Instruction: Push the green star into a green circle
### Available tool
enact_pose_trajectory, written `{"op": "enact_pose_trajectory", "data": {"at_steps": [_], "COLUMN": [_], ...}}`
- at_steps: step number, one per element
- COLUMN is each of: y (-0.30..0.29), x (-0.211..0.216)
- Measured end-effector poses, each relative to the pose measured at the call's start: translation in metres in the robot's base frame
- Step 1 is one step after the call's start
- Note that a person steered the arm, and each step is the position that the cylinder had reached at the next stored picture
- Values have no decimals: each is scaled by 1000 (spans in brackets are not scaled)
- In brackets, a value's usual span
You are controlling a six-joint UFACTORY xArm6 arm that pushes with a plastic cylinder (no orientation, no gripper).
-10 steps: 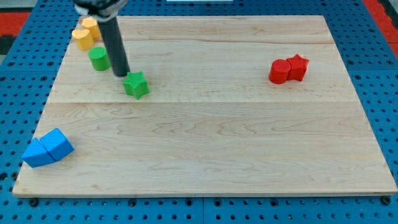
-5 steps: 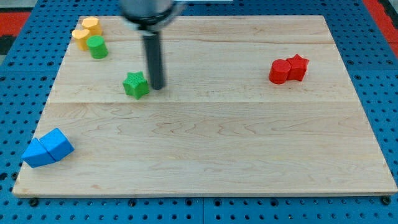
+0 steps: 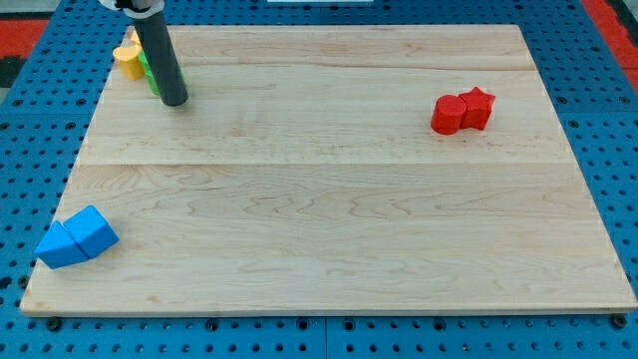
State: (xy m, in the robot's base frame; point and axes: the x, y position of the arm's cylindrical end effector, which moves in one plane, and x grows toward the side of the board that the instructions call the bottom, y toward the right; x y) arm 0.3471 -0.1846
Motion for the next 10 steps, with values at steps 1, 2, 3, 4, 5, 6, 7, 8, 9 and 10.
{"op": "enact_pose_trajectory", "data": {"at_steps": [1, 2, 3, 4, 5, 6, 7, 8, 9, 10], "y": [0, 0, 0, 0, 8, 13, 13, 13, 13, 13], "x": [3, 5, 5, 5, 12, 19, 24, 24, 24, 24]}}
